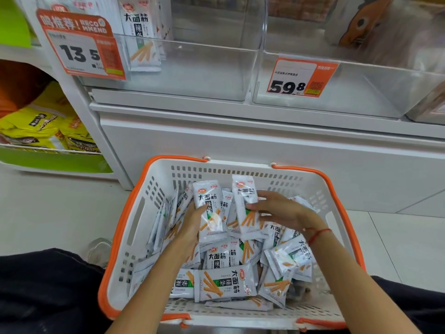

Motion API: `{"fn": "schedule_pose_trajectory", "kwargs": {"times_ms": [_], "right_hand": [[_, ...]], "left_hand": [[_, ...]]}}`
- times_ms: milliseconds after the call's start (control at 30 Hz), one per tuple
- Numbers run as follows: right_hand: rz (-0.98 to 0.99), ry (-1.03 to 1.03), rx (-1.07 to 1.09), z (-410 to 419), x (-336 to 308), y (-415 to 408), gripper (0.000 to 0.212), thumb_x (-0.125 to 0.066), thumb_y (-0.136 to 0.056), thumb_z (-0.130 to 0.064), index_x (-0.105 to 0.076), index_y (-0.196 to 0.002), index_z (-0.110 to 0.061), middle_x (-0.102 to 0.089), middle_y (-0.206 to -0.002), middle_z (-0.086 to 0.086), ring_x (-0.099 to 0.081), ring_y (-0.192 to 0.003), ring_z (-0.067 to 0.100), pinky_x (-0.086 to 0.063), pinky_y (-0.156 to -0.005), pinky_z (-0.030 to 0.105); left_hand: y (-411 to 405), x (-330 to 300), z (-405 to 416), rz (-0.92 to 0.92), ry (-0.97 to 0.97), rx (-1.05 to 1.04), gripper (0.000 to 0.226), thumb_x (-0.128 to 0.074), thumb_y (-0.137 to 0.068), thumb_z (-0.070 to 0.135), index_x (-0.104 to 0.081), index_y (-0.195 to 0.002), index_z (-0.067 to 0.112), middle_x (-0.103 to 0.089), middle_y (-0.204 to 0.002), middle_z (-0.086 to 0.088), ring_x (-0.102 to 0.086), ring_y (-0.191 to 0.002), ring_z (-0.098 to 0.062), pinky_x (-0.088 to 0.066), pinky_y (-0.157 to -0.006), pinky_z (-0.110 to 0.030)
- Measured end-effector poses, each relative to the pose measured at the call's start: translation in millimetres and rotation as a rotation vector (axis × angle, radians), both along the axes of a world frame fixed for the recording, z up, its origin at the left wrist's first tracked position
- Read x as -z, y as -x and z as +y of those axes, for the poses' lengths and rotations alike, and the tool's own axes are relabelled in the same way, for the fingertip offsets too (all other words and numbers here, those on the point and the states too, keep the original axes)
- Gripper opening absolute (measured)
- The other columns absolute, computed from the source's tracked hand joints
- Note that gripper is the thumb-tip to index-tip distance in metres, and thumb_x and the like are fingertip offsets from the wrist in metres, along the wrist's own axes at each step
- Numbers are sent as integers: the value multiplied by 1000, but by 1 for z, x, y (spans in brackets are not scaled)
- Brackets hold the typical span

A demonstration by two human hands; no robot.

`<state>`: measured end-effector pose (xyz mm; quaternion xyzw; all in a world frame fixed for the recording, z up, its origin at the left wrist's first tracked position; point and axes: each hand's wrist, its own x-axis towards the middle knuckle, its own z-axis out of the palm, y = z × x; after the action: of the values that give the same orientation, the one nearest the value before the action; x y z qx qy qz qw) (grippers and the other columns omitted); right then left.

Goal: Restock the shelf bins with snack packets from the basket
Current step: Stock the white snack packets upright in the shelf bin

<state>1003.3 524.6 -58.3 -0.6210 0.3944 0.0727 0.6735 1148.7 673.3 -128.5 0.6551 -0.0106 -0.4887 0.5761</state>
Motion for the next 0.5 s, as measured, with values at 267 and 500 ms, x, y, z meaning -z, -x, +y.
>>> {"fn": "schedule_pose_trajectory", "kwargs": {"times_ms": [267,500], "right_hand": [[-15,418,222,51,27,-41,40,-82,-72,-18,-60,-105,-12,-73,-88,11,-70,-71,24,-58,-71,39],[-48,760,187,59,11,-53,63,-81,-72,-34,-52,-126,-20,-48,-107,-2,-51,-99,13,-44,-80,25]], "left_hand": [[15,-9,-7,156,39,-70,39,-42,-84,38,-66,-90,8,-65,-106,-24,-61,-99,-38,-43,-100,-51],[15,-39,-8,124,139,-120,30,-46,-83,36,-65,-93,16,-70,-91,-15,-63,-83,-28,-50,-82,-39]]}}
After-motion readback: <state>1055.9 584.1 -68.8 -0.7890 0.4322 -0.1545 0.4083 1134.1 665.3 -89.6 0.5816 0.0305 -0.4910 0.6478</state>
